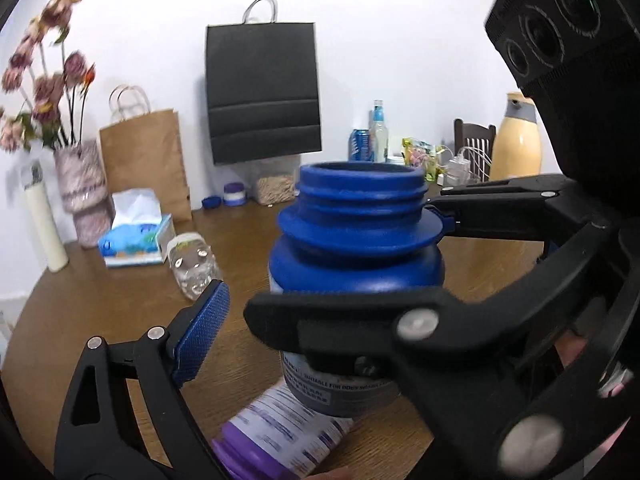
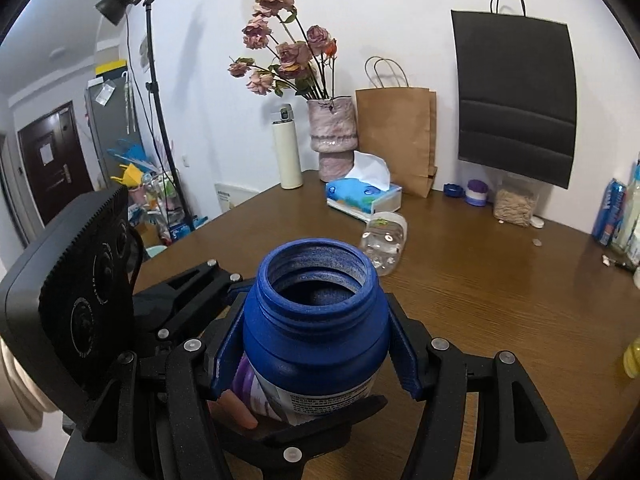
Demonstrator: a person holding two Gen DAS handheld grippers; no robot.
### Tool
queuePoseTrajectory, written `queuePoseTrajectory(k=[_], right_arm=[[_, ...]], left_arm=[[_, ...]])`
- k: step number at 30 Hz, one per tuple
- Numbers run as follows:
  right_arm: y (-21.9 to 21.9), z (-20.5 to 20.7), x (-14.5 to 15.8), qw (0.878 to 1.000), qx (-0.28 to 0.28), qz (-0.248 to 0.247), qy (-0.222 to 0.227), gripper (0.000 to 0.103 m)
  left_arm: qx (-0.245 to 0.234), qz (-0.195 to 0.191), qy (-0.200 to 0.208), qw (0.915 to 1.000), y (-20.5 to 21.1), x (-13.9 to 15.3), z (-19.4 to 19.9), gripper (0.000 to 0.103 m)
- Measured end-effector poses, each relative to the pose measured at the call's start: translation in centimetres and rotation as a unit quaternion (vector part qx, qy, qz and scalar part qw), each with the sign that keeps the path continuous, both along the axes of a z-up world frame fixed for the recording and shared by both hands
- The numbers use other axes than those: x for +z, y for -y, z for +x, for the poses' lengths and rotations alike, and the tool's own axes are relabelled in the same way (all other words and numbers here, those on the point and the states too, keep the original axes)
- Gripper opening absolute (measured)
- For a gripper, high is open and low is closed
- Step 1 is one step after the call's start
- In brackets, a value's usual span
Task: Flip cup upright
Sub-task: 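Rotate the bottle cap-up with the right tool and lower it onto the table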
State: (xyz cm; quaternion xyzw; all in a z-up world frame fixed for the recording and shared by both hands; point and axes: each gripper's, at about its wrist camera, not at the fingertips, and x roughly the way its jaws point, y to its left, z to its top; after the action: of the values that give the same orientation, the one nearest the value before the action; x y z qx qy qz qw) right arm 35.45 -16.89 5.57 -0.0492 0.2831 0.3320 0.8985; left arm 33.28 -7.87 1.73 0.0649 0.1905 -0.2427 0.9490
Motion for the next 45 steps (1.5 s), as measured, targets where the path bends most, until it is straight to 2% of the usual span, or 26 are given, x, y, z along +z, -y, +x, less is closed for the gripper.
queuePoseTrajectory(k=[6,10,18,20,24,26,31,36,42,45], right_arm=[[0.3,-1.5,-0.8,1.000,0.008,-0.001,-0.013,0.067],[0.0,-2.5,-1.2,1.000,0.009,-0.003,-0.012,0.067],[-0.9,-3.8,-1.5,1.000,0.015,0.002,-0.019,0.067],[-1.3,-4.7,-1.3,1.000,0.022,-0.002,-0.014,0.067],[-1.4,-6.6,-1.0,0.999,0.039,0.000,-0.014,0.067],[-1.5,-8.1,-1.2,0.998,0.053,-0.002,-0.017,0.067],[-2.0,-10.4,-4.0,0.997,0.059,-0.033,-0.032,0.067],[-2.4,-10.8,-7.0,0.996,0.055,-0.058,-0.032,0.067],[-3.1,-10.1,-8.2,0.996,0.043,-0.078,-0.012,0.068],[-3.6,-8.8,-8.3,0.996,0.030,-0.086,-0.001,0.068]], left_arm=[[0.020,0.026,0.015,0.9993,0.5,-0.5,-2.3,0.094],[0.036,0.040,0.035,0.9979,0.4,-0.6,-3.6,0.103],[0.052,0.056,0.046,0.9960,-0.1,-0.5,-5.6,0.103],[0.059,0.062,0.060,0.9945,-0.2,-0.3,-6.8,0.103],[0.069,0.078,0.063,0.9926,-0.2,0.2,-9.2,0.103],[0.072,0.072,0.059,0.9931,-0.4,-0.2,-10.8,0.103],[0.066,0.047,0.014,0.9966,-0.9,-3.2,-13.2,0.103],[0.080,0.026,-0.045,0.9955,-1.3,-6.1,-12.8,0.103],[0.106,0.031,-0.097,0.9892,-1.6,-8.1,-11.0,0.103],[0.116,0.020,-0.143,0.9828,-2.0,-8.3,-9.6,0.102]])
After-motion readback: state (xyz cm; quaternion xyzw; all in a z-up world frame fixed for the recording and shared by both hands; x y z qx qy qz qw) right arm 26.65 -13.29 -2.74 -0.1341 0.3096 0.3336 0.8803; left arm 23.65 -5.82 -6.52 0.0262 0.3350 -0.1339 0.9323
